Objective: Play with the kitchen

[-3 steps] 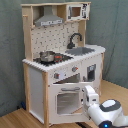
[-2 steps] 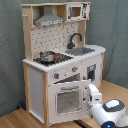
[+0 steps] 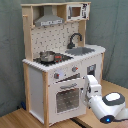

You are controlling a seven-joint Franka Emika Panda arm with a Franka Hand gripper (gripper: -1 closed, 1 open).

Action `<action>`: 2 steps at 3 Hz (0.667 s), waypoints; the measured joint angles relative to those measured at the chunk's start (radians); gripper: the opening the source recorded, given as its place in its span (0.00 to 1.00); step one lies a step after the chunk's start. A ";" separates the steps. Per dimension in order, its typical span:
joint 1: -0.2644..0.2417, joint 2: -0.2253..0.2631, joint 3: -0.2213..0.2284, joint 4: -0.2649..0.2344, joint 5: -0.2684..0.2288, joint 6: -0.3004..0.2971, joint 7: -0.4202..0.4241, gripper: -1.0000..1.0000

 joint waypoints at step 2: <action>-0.085 -0.001 -0.020 0.007 -0.109 0.152 0.016 1.00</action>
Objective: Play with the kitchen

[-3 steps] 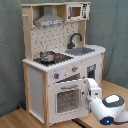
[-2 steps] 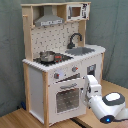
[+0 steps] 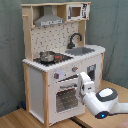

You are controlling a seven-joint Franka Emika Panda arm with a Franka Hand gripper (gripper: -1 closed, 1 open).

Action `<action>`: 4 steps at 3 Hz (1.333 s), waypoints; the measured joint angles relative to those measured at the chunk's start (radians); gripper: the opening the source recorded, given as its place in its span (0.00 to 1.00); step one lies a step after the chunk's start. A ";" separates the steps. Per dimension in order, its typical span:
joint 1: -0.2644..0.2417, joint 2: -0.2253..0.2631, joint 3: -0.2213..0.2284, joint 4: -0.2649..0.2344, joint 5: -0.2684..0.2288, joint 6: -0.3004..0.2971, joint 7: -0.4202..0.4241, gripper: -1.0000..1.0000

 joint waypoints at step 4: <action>-0.096 0.024 -0.076 -0.034 0.001 0.212 0.202 1.00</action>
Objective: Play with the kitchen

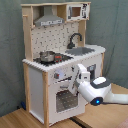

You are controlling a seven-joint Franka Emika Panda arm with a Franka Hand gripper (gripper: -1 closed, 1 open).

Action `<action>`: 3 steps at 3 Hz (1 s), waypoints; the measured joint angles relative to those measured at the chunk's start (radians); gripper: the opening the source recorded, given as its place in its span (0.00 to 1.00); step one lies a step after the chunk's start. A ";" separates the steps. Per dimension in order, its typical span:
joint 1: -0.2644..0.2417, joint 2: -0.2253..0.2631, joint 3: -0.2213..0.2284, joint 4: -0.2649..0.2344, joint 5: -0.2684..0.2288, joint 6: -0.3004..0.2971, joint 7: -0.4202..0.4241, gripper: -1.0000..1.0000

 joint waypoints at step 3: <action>0.105 0.026 -0.117 -0.079 0.001 0.004 -0.288 1.00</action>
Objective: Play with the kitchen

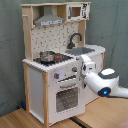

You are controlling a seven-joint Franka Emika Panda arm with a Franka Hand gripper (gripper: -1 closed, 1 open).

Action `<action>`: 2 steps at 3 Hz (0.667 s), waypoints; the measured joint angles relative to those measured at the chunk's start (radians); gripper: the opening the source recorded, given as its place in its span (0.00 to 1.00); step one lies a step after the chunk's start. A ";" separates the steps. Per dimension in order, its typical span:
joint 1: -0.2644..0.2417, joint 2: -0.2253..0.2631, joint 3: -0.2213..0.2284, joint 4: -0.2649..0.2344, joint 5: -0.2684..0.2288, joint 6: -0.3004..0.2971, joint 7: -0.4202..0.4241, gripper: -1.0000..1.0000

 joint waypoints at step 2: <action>0.042 0.024 -0.057 -0.023 0.010 0.002 -0.217 1.00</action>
